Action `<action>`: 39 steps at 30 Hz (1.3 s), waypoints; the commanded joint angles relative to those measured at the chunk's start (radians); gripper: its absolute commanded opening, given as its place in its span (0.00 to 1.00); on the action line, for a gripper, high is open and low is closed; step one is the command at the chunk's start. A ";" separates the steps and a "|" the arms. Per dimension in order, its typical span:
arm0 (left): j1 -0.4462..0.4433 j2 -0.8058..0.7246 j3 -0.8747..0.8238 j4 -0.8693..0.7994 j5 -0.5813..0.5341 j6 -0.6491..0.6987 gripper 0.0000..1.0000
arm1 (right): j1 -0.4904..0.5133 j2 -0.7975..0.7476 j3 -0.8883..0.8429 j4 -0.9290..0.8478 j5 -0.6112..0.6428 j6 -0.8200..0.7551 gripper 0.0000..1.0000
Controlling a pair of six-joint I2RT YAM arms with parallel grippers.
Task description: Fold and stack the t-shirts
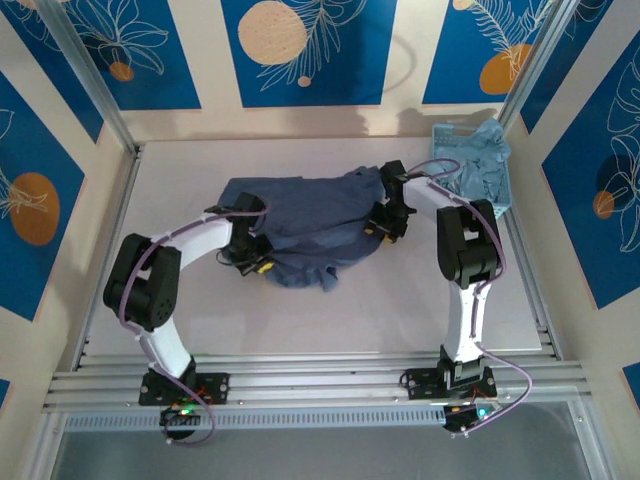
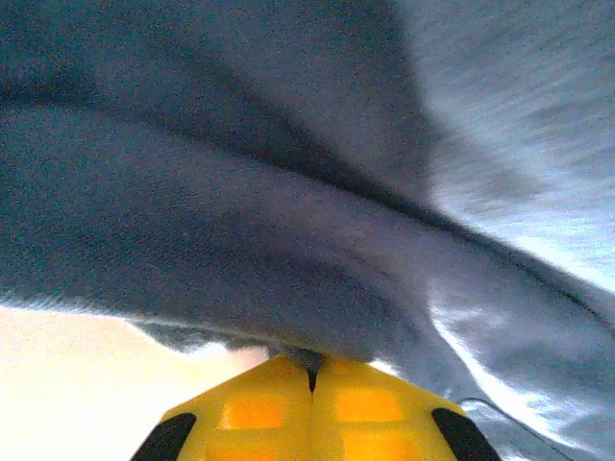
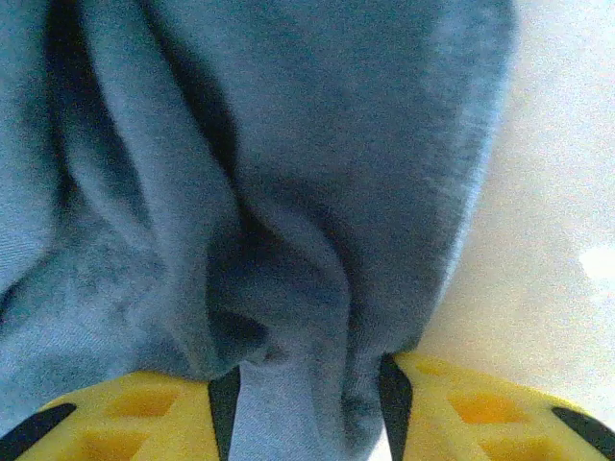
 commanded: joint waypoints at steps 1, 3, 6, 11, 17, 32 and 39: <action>0.003 -0.054 0.072 -0.027 -0.086 0.019 0.00 | -0.001 0.020 0.056 -0.006 0.000 -0.008 0.19; 0.013 -0.103 0.103 -0.052 -0.116 0.037 0.00 | 0.000 -0.032 0.052 0.009 0.002 0.002 0.02; 0.037 -0.184 0.153 -0.086 -0.161 0.062 0.00 | 0.004 -0.136 0.057 0.017 0.017 0.016 0.00; 0.084 -0.342 0.258 -0.099 -0.238 0.111 0.00 | 0.009 -0.349 0.120 0.010 0.019 0.035 0.00; 0.122 -0.493 0.361 -0.080 -0.278 0.182 0.00 | 0.041 -0.529 0.202 -0.013 0.015 0.020 0.00; 0.126 -0.708 0.598 0.005 -0.347 0.250 0.00 | 0.104 -0.945 0.205 0.048 0.047 0.024 0.00; 0.181 -0.352 0.799 -0.021 -0.337 0.224 0.00 | 0.020 -0.675 0.292 0.008 0.017 0.108 0.00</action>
